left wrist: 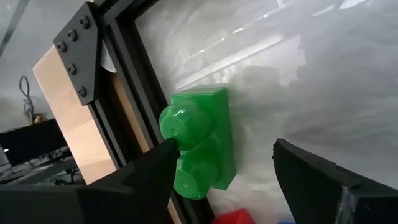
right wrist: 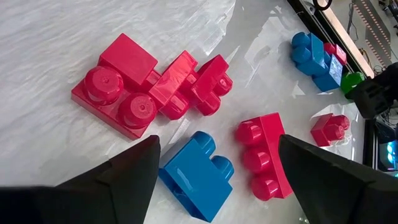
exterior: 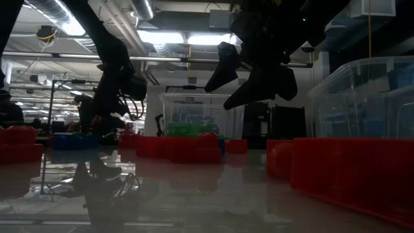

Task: Sort blocks
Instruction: Put the green game piece into the top transparent bin

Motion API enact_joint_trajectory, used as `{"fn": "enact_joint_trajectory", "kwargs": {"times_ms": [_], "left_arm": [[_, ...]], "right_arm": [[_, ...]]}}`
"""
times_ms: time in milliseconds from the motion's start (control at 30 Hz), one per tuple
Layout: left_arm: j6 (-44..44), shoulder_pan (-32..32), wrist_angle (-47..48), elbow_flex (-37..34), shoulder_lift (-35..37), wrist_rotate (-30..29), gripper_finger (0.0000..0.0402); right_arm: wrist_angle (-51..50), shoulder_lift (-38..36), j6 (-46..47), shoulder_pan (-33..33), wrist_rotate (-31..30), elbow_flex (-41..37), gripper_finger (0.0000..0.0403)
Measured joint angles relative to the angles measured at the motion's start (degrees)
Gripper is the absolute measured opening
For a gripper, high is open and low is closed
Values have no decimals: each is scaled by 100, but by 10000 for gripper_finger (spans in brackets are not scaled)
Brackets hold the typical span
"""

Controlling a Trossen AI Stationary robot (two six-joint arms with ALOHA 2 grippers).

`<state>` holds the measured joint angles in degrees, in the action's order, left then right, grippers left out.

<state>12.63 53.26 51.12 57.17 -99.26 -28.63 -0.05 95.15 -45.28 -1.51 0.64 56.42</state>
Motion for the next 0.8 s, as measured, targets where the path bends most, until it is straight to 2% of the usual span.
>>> {"fn": "enact_joint_trajectory", "kwargs": {"times_ms": [133, 400, 633, 800], "left_arm": [[-49, -111, 3, -6, 78, 141, 248], [-58, -432, -31, -26, 667, 909, 248], [-32, -303, -62, -26, 957, 310, 248], [-61, 72, -118, -88, 828, 537, 248]], "right_arm": [[0, 0, -2, 1, 0, 0, 324], [4, 0, -1, 4, 0, 0, 324], [20, 0, -2, 3, 0, 0, 324], [20, 0, -1, 2, 0, -2, 324]]}}
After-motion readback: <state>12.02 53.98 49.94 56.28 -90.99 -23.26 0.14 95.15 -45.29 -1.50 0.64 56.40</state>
